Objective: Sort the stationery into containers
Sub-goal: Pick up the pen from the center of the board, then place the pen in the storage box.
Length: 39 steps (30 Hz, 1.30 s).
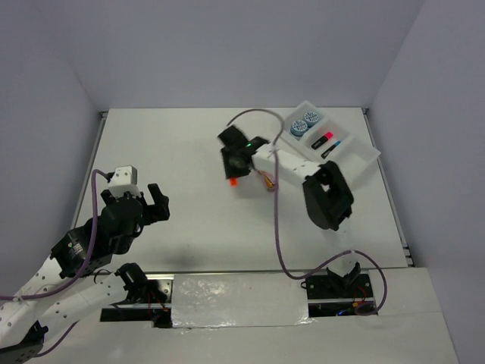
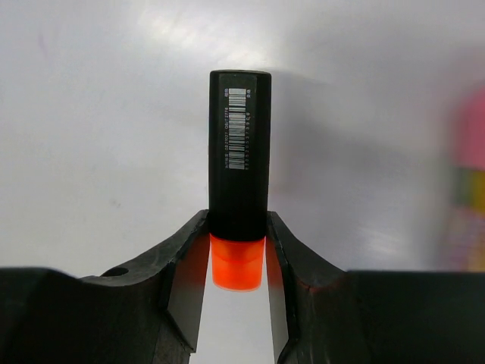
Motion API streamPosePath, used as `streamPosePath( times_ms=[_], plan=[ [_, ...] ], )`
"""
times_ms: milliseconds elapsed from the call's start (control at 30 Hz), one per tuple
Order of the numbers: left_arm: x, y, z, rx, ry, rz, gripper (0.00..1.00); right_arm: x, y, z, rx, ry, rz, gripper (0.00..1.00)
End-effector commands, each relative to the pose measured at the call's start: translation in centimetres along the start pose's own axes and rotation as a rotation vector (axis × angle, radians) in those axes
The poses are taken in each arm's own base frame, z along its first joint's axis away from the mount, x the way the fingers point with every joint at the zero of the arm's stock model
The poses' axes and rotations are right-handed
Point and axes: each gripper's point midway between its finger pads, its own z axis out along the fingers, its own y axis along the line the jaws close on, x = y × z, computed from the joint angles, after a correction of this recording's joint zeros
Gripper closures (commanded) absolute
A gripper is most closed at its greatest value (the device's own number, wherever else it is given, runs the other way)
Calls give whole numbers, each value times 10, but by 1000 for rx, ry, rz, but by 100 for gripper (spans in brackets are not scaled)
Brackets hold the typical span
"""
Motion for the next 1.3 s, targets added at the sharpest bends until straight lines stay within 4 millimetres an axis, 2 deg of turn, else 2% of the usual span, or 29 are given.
streamPosePath(
  times_ms=[0,33,67,100,133,233,267,300,333,367,400,467,600,633,667,733,767,800,867,1000,1067,1133,1167,1200,1233,1267],
  plan=[
    [-8,-3,-1,18,-34,-9,1,-100,-99,-84,51,-282,227,78],
    [-8,-4,0,26,-32,-5,1,-106,-125,-92,92,-300,270,78],
    [-8,-6,0,33,-30,-1,1,-114,-194,-101,200,-300,378,78],
    [-8,-6,0,33,-30,1,1,-114,-195,-101,201,-300,379,78],
    [-7,-6,0,32,-28,3,1,-120,-229,-107,253,-307,427,78],
    [-7,-6,1,27,-23,6,1,-116,-289,-118,396,-287,506,78],
    [-7,-6,1,26,-23,5,1,-111,-321,-123,438,-281,566,78],
    [-7,-7,1,32,-23,7,1,-111,-335,-124,449,-282,610,78],
    [-7,-7,1,33,-25,6,1,-101,-346,-117,470,-246,641,78],
    [-8,-7,0,33,-26,6,1,-96,-366,-120,499,-248,683,78],
    [-7,-7,0,36,-26,6,1,-89,-374,-119,518,-243,716,78],
    [-7,-7,1,36,-26,6,1,-90,-386,-121,520,-283,752,77],
    [-6,-9,1,43,-20,15,1,-92,-388,-115,518,-296,774,73],
    [-6,-10,2,45,-20,15,0,-87,-389,-113,535,-274,782,72],
    [-6,-10,2,45,-17,17,1,-81,-403,-110,549,-263,810,71],
    [-5,-10,2,43,-14,18,1,-79,-403,-104,537,-251,811,68],
    [-5,-11,2,44,-14,19,1,-77,-404,-102,545,-239,817,64],
    [-5,-10,2,43,-15,20,1,-75,-405,-99,548,-231,816,53],
    [-6,-10,2,48,-19,15,1,-72,-406,-98,557,-226,810,42],
    [-5,-11,2,53,-16,19,1,-75,-409,-104,566,-233,800,36],
    [-6,-11,2,52,-17,20,1,-84,-404,-110,541,-250,785,35],
    [-5,-11,2,53,-15,20,1,-101,-389,-125,484,-301,710,35],
    [-6,-11,2,53,-18,18,0,-118,-362,-124,418,-349,629,35],
    [-5,-11,2,53,-16,19,1,-139,-321,-145,348,-426,529,34],
    [-5,-11,2,53,-16,19,1,-146,-299,-153,314,-455,413,34],
    [-6,-11,2,51,-19,18,1,-149,-275,-152,267,-486,337,34]
  ],
)
